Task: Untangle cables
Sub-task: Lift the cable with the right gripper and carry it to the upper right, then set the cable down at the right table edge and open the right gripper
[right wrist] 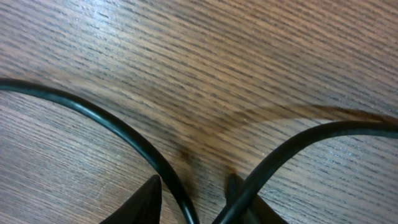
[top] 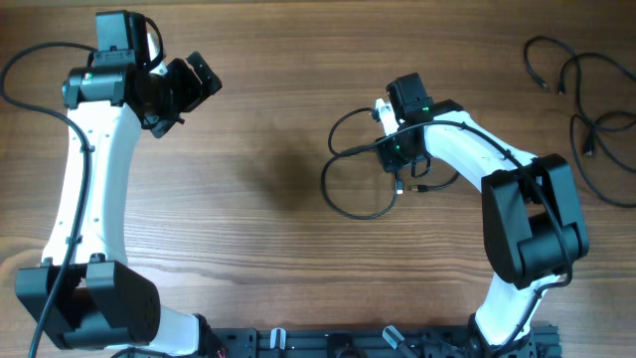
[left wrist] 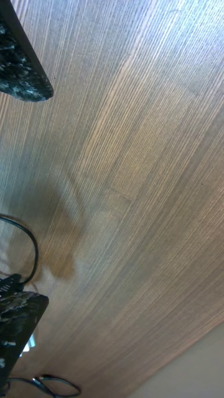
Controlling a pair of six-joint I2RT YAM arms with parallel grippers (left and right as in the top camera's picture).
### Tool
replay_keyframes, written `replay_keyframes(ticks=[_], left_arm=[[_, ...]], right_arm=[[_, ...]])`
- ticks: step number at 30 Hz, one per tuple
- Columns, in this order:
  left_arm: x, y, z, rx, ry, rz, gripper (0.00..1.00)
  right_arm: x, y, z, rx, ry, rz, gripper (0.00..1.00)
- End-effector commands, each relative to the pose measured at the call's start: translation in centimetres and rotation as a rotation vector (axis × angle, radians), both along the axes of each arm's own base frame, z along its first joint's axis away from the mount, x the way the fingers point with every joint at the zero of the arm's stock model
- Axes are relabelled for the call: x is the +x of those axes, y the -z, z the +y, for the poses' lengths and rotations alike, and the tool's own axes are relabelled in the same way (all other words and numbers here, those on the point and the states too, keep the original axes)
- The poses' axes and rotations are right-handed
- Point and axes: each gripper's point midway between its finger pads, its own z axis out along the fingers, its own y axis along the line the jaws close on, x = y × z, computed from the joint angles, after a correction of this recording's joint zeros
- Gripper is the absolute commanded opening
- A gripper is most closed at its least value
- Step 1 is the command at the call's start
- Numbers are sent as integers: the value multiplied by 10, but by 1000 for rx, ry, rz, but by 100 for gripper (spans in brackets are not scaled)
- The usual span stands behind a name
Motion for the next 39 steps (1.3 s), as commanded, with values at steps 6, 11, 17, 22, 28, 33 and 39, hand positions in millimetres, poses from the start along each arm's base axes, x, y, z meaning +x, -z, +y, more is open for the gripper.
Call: replay_keyframes(ticks=[6,11,17,22,28,33,39], left_arm=[[1,2,2,13,8,1,100],[1,1,2,12,8,0,100],[1,1,2,12,8,0,100],[1,2,2,13,8,1,100],[1,2,2,13,8,1,100],[1,2,2,13,8,1,100],[1,2,2,12,8,1,100]], right_arm=[[-16,22,2,-42,-41,50,31],[-22,27,-2,-58,-40,59,12],[-21,26,-3,-59,15,65,4],[-2,-13,-2,-27,87,13,4],[22,-121,-29,18,186,-100,4],[26,-189,-75,42,303,-189,4],[18,-232,-134,122,465,-252,4]])
